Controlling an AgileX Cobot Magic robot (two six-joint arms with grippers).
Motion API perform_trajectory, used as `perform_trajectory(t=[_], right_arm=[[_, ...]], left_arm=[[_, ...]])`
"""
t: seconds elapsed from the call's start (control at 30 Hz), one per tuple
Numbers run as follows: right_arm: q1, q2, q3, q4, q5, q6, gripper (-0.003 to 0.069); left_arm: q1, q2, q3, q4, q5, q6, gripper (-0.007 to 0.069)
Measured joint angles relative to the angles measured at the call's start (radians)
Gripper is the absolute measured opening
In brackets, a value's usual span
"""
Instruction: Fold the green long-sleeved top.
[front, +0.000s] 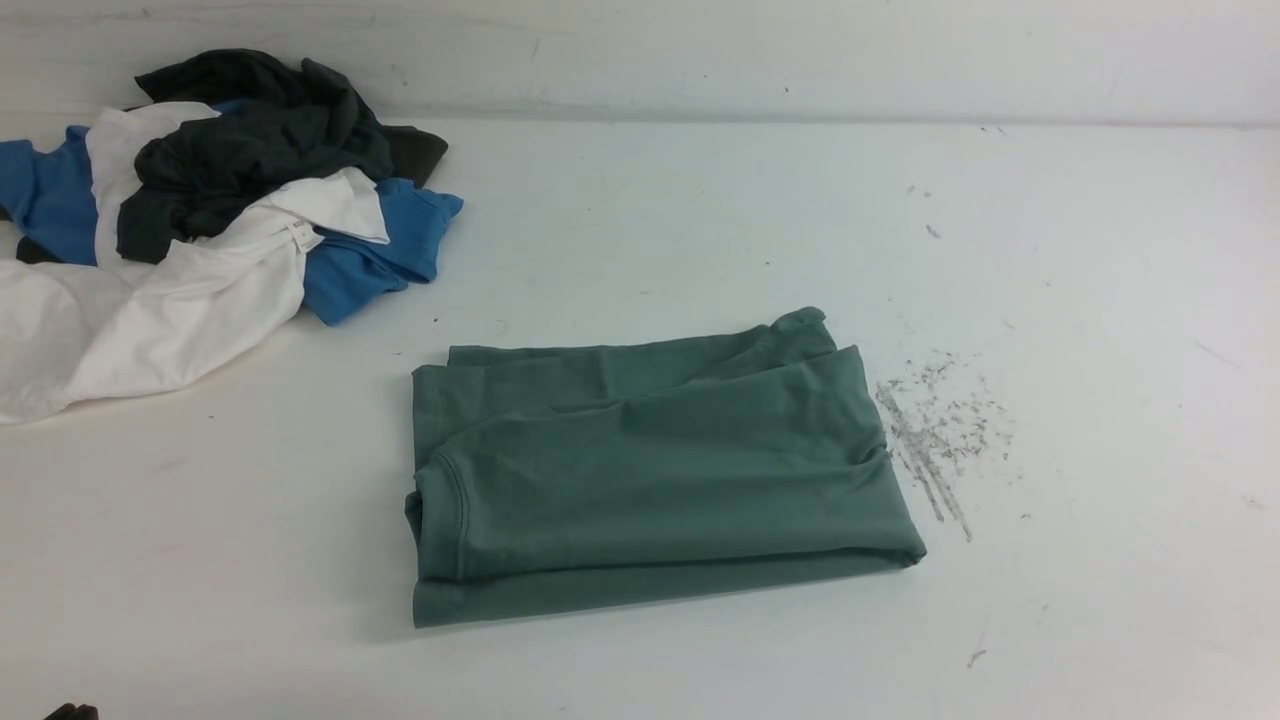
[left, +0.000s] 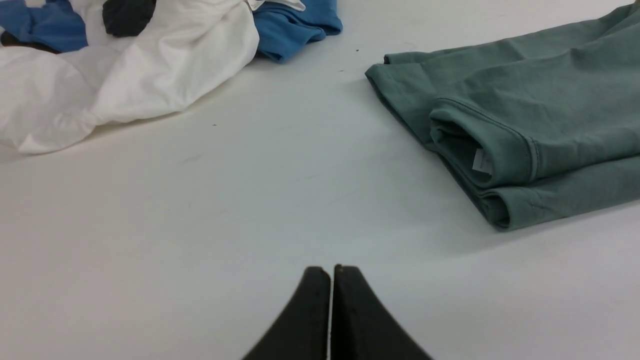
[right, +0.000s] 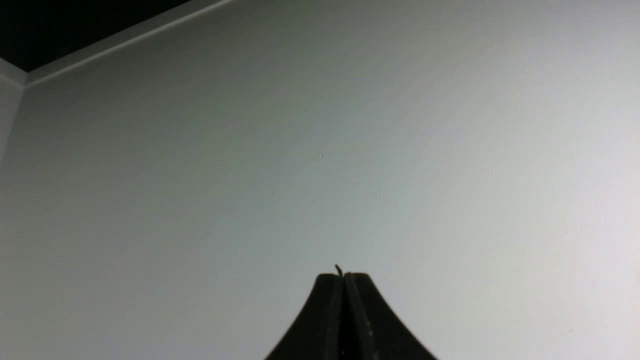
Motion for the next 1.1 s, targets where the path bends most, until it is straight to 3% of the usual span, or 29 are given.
perform_trajectory(t=[0.57,0.7,0.83,0.9,1.1], right_arm=[[0.000,0.000,0.000,0.000,0.007,0.000,-0.0015],[-0.005,-0.001,0.012,-0.013,0.129,0.000,-0.0015],[-0.079,-0.001,0.084,-0.040,0.300,0.000,-0.0015],[-0.168,-0.001,0.178,-0.051,0.388,0.000,-0.0015],[-0.342,0.000,0.435,-0.096,0.464,0.000,-0.0015]], left_arm=[[0.000,0.000,0.000,0.000,0.000,0.000,-0.0003],[0.000,0.000,0.000,0.000,0.000,0.000,-0.0003],[0.000,0.000,0.000,0.000,0.000,0.000,-0.0003],[0.000,0.000,0.000,0.000,0.000,0.000,-0.0003],[0.000,0.000,0.000,0.000,0.000,0.000,-0.0003]])
